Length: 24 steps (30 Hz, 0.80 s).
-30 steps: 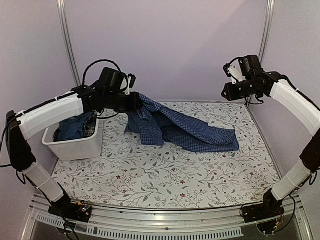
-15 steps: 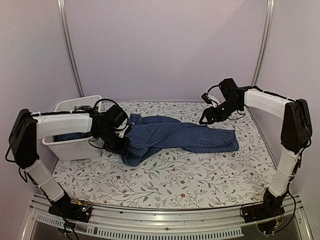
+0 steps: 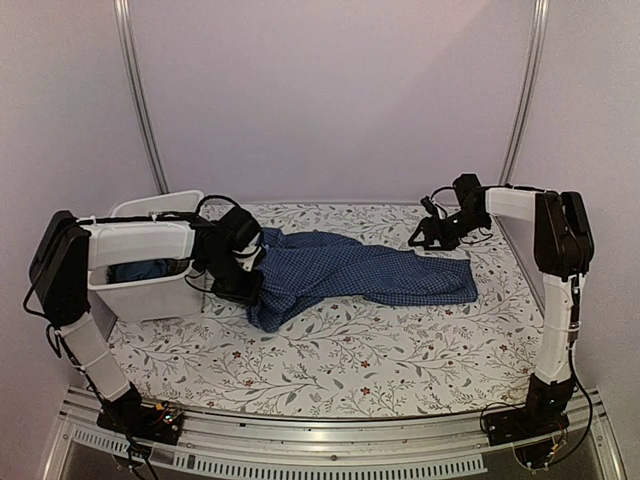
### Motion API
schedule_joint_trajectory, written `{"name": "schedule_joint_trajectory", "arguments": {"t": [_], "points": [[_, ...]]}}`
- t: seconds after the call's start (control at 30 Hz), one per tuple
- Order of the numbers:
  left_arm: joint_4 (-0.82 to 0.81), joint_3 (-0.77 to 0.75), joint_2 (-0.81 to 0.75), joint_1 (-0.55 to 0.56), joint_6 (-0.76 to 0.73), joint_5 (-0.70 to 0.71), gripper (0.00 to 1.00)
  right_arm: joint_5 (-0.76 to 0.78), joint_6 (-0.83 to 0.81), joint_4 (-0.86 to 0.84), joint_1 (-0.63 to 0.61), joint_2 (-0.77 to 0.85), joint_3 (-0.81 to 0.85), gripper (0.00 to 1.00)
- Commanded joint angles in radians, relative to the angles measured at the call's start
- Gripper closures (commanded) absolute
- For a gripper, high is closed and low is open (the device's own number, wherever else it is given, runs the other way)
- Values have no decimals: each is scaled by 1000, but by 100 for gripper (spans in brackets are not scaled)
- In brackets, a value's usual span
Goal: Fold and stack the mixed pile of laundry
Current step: Adjust the crumpled shirt at the center of the board.
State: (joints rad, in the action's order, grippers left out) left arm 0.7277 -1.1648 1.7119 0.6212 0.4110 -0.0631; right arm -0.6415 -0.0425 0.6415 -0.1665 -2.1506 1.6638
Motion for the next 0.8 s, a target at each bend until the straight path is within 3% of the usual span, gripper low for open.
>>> {"name": "schedule_joint_trajectory", "arguments": {"t": [0.0,0.5,0.77], "points": [[10,-42,26,-17,-14,4,100,-78,8,1,-8,-69,38,26],[12,-74,74,-23,-29,-10,100,-179,9,1,-8,-193,116,25],[12,-88,97,-31,-34,-16,100,-362,-20,20,-14,-210,138,41]]}}
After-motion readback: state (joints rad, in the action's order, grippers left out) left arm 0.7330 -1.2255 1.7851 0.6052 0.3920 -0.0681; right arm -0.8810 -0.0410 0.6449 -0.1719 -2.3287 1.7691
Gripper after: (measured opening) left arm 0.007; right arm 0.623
